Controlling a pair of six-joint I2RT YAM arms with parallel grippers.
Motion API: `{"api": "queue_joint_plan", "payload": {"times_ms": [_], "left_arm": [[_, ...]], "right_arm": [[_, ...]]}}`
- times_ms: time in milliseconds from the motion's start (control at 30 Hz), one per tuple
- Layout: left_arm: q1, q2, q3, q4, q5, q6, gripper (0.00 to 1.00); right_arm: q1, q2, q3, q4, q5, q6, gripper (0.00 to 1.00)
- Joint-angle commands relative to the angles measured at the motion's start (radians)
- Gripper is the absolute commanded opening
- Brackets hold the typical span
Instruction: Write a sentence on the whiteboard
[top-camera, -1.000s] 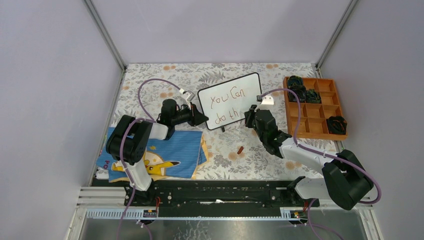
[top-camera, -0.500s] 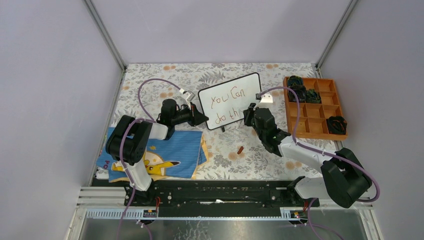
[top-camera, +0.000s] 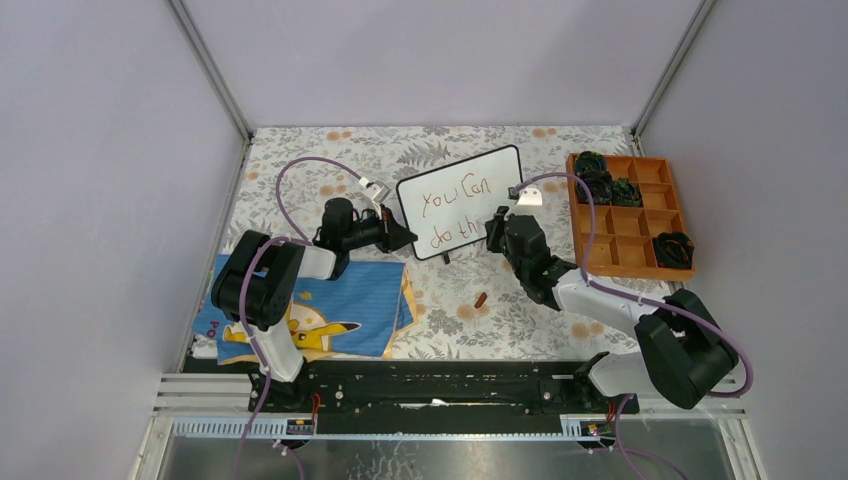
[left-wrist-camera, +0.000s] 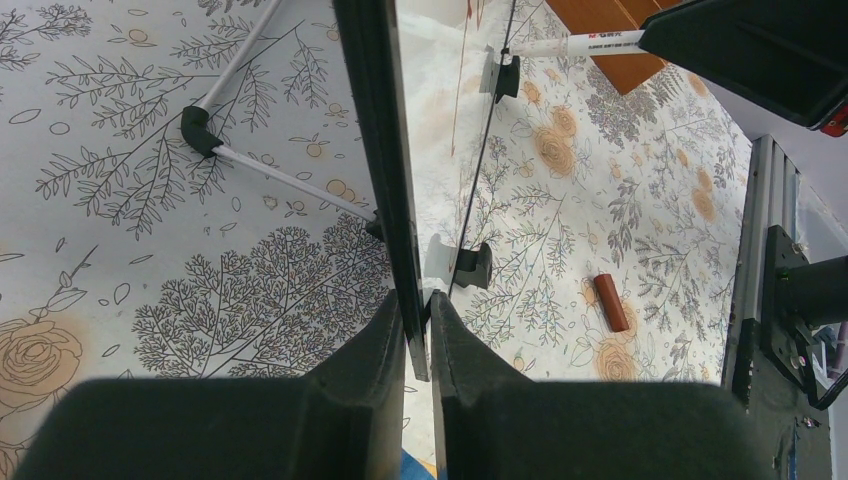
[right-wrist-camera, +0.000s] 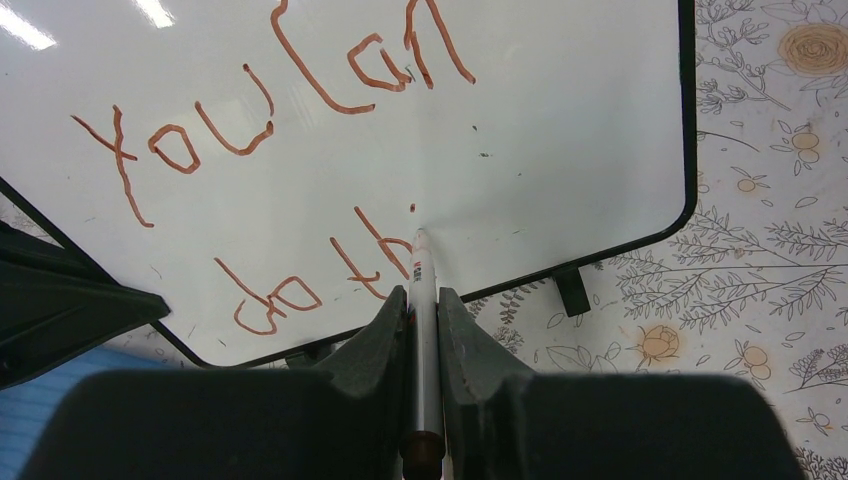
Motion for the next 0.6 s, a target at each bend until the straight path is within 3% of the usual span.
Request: {"api": "queue_joint_plan", "payload": {"times_ms": [0,567], "left_arm": [[-0.002,-0.013,-0.003,0.004,-0.027,0.036,0.03],[-0.002,-0.013,0.001,-0.005,-0.022,0.039,0.0]], "right_arm": [[-0.007,0.01,0.047,0.058,0.006,0.006,0.0],[-0.007,0.002,0.014,0.05,0.013,0.007,0.0]]}}
